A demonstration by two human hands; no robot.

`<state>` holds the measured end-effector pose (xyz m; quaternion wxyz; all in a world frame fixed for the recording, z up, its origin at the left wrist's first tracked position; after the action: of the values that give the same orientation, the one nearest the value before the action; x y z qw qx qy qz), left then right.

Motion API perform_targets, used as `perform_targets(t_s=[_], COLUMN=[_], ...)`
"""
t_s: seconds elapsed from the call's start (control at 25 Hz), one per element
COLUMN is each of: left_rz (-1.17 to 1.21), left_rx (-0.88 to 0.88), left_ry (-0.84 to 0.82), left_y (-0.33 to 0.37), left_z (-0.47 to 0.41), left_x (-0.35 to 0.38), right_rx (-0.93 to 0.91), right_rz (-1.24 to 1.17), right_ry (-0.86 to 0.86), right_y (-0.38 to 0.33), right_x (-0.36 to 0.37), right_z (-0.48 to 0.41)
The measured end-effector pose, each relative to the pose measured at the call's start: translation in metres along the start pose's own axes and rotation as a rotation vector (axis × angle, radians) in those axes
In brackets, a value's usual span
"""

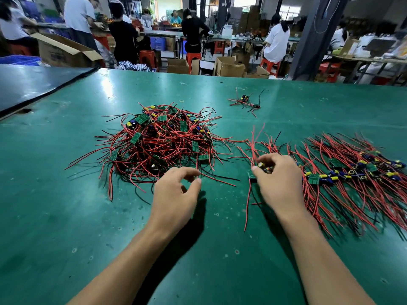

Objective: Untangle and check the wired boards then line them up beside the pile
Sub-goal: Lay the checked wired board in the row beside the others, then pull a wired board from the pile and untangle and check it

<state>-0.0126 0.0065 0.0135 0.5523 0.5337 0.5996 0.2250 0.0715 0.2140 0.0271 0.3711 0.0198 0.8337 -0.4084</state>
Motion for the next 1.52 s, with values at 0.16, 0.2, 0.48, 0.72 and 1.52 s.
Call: perform_targets(t_s=[0.16, 0.2, 0.48, 0.72, 1.52], left_rz=[-0.096, -0.119, -0.188, -0.004, 0.713], left_rx=[-0.054, -0.073, -0.078, -0.056, -0.517], left_ry=[-0.027, -0.057, -0.105, -0.07, -0.448], left_y=[-0.006, -0.007, -0.003, -0.002, 0.005], left_z=[-0.004, -0.005, -0.005, -0.005, 0.006], left_x=[0.001, 0.002, 0.001, 0.0, 0.018], right_rx=[-0.157, -0.242, -0.1, -0.054, 0.268], right_rz=[0.059, 0.006, 0.166, 0.128, -1.234], right_ry=[0.028, -0.022, -0.384, -0.313, -0.358], right_y=[-0.005, -0.012, -0.005, -0.005, -0.034], right_x=[-0.005, 0.0, 0.021, 0.019, 0.019], right_z=[0.0, 0.003, 0.013, 0.012, 0.016])
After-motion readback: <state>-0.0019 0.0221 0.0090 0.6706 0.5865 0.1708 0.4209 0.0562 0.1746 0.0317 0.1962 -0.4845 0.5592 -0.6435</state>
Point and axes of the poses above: each hand's wrist, its own z-axis away from the middle knuckle, its own x-axis out of the palm, y = z × x, the point moved 3 cm from there along -z, towards the middle knuckle, and after that the axes turned 4 degrees about -x, right-handed, at the moved point
